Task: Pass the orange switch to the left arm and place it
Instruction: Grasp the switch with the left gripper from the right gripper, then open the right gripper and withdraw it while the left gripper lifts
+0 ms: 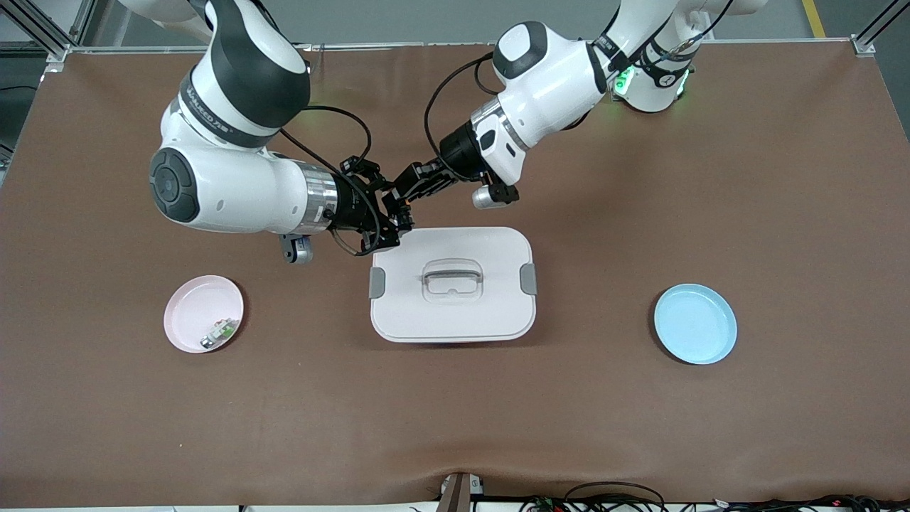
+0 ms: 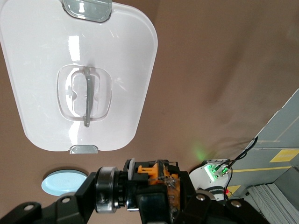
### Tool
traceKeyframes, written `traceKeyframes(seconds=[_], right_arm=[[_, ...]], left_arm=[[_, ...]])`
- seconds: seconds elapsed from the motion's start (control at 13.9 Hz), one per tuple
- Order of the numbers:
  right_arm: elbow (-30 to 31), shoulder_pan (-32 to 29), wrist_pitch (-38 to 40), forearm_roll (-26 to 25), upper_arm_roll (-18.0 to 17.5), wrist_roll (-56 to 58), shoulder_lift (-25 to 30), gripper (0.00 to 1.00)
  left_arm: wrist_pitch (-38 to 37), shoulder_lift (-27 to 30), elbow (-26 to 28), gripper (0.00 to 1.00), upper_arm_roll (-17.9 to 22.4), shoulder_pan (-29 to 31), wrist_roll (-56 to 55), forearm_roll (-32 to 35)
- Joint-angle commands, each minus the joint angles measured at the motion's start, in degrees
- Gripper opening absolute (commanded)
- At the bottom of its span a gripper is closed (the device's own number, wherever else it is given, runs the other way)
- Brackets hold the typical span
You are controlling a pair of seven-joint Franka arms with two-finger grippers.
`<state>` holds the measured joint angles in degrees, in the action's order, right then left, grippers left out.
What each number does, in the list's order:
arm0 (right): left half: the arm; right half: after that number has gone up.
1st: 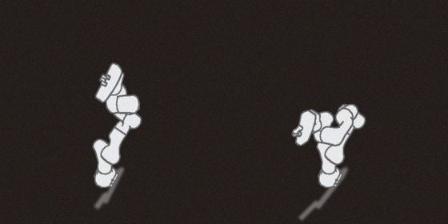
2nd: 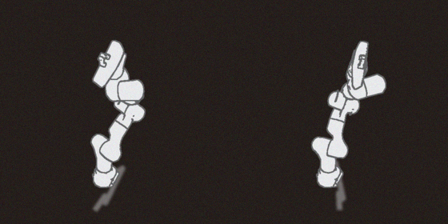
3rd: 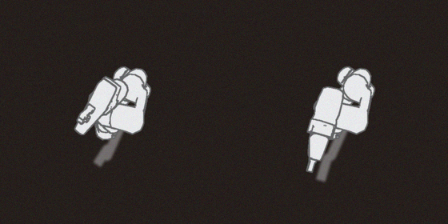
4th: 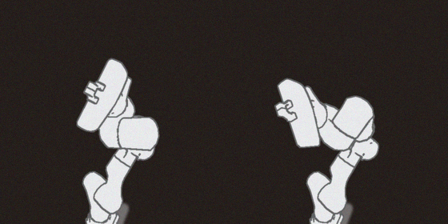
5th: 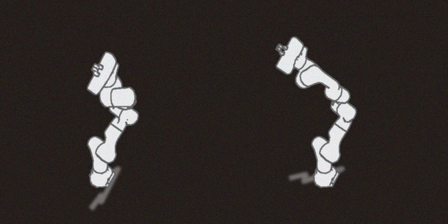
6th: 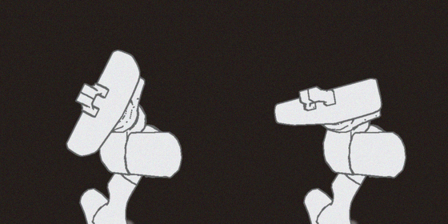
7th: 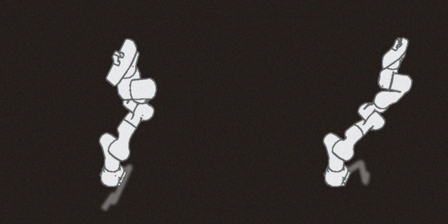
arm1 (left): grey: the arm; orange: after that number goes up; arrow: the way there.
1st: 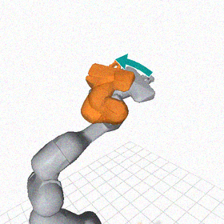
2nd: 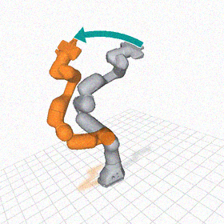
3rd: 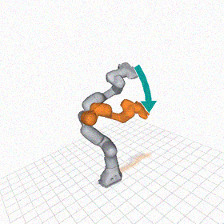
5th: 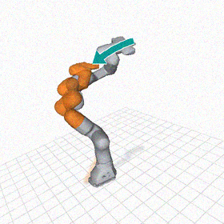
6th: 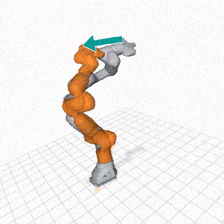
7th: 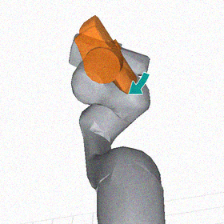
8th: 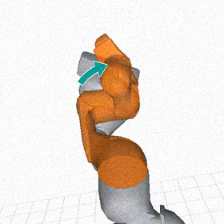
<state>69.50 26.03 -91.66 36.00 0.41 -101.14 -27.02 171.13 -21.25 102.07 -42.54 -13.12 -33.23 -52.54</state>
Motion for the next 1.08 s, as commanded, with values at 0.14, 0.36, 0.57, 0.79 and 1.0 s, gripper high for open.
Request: traceKeyframes(seconds=[0.14,0.36,0.57,0.79,1.0], right_arm=[[-0.3,-0.3,-0.3,-0.2,0.3,0.1,0.7,0.52],[-0.4,-0.2,-0.3,-0.8,0.3,0.0,0.8,1.00],[-0.4,-0.3,-0.1,-1.0,0.4,2.7,0.9,1.00],[-0.4,-1.4,3.6,-3.6,0.7,10.8,1.8,1.00],[-0.2,-5.2,8.6,-5.8,0.7,24.4,4.0,1.00]], left_arm=[[0.9,-0.6,0.0,0.15,0.2,-0.4,-1.7,0.5],[0.9,-0.6,0.0,0.15,0.2,-0.4,-1.8,0.4],[0.9,-0.6,0.0,0.15,0.2,-0.4,-1.7,0.4],[0.9,-0.6,0.1,0.15,0.2,-0.3,-1.7,0.5],[0.9,0.1,1.0,0.15,0.4,-0.2,-1.6,0.7]])
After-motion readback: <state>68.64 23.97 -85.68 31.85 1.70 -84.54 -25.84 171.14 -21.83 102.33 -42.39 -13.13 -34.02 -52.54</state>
